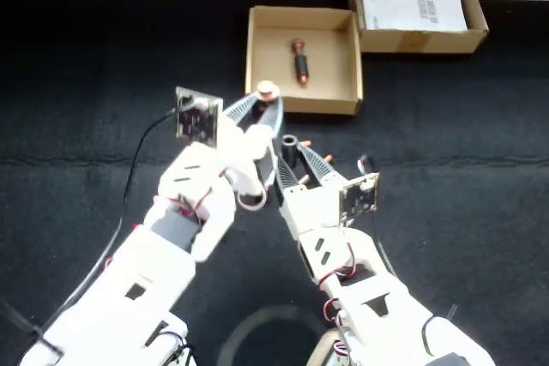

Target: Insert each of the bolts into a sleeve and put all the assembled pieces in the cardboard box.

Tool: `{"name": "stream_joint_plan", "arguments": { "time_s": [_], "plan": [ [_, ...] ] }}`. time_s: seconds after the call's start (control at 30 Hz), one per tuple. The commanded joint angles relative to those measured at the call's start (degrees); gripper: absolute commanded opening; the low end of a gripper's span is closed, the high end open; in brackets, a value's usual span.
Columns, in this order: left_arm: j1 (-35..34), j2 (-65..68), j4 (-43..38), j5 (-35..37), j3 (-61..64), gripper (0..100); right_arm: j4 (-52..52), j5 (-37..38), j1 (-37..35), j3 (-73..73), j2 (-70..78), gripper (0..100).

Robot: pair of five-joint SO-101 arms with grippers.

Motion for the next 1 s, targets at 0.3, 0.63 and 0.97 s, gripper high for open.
{"name": "stream_joint_plan", "arguments": {
  "time_s": [0.3,0.63,0.97],
  "plan": [
    [-0.8,6.1,1.0,0.6,-9.5,1,0.0,0.4,0.6,6.5,0.0,0.6],
    [-0.4,6.0,12.0,0.4,-17.8,1,1.0,0.4,0.6,6.5,0.0,0.6],
    [3.4,6.5,11.9,0.4,-17.7,1,1.0,0.4,0.4,6.5,0.0,0.6]
  ]
}}
